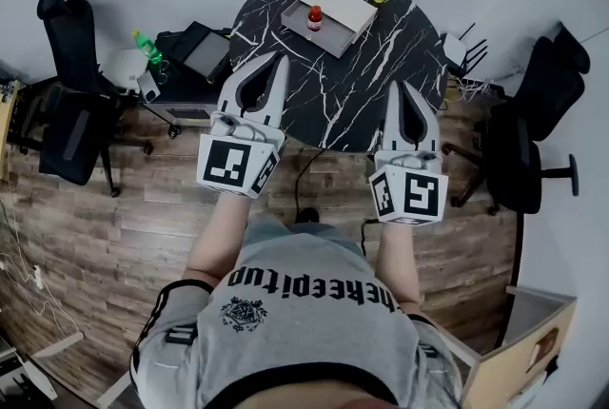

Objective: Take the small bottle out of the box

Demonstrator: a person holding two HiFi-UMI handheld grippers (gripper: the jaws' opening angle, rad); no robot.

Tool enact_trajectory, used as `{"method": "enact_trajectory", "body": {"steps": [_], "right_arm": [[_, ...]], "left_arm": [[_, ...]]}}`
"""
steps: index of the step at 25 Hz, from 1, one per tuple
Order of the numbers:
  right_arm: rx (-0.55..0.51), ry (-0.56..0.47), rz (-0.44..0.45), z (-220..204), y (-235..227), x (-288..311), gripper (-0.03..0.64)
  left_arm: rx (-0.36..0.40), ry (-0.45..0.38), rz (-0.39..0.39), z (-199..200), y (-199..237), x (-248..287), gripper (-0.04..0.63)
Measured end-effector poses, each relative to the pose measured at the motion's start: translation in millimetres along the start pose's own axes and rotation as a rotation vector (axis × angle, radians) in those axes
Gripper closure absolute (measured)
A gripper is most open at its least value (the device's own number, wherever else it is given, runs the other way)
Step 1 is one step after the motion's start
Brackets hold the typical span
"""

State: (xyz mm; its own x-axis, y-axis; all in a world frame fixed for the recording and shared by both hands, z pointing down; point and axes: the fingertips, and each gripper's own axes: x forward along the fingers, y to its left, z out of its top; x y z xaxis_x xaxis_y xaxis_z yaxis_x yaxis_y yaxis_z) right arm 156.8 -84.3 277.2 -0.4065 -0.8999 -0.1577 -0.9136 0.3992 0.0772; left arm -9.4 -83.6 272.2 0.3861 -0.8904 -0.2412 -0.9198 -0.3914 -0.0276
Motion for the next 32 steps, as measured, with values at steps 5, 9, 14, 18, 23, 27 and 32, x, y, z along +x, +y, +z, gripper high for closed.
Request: {"method": "enact_trajectory", "body": {"steps": [5, 9, 14, 18, 23, 27, 32], "right_arm": [[0.023, 0.013, 0.009, -12, -19, 9, 0.616], [0.032, 0.017, 0.029, -19, -23, 22, 0.616], [0.037, 0.024, 0.015, -27, -31, 51, 0.615], [0.032, 0.020, 0.009, -30, -32, 82, 0.616], [0.027, 0.010, -0.010, -31, -34, 125, 0.616], [0.025, 0.017, -0.028, -37, -34, 156, 0.616], [0.024, 0.048, -0.053, -54, -34, 190, 0.617]], "left_arm": [[0.013, 0.012, 0.015, -8, -8, 14, 0.592], [0.010, 0.023, 0.016, -17, -5, 28, 0.592], [0.002, 0.029, 0.001, -27, 10, 54, 0.592], [0.000, 0.029, -0.011, -34, 32, 80, 0.592], [0.002, 0.023, -0.035, -38, 62, 113, 0.592], [-0.002, 0.034, -0.061, -46, 84, 138, 0.592], [-0.020, 0.074, -0.095, -69, 107, 165, 0.592]]}}
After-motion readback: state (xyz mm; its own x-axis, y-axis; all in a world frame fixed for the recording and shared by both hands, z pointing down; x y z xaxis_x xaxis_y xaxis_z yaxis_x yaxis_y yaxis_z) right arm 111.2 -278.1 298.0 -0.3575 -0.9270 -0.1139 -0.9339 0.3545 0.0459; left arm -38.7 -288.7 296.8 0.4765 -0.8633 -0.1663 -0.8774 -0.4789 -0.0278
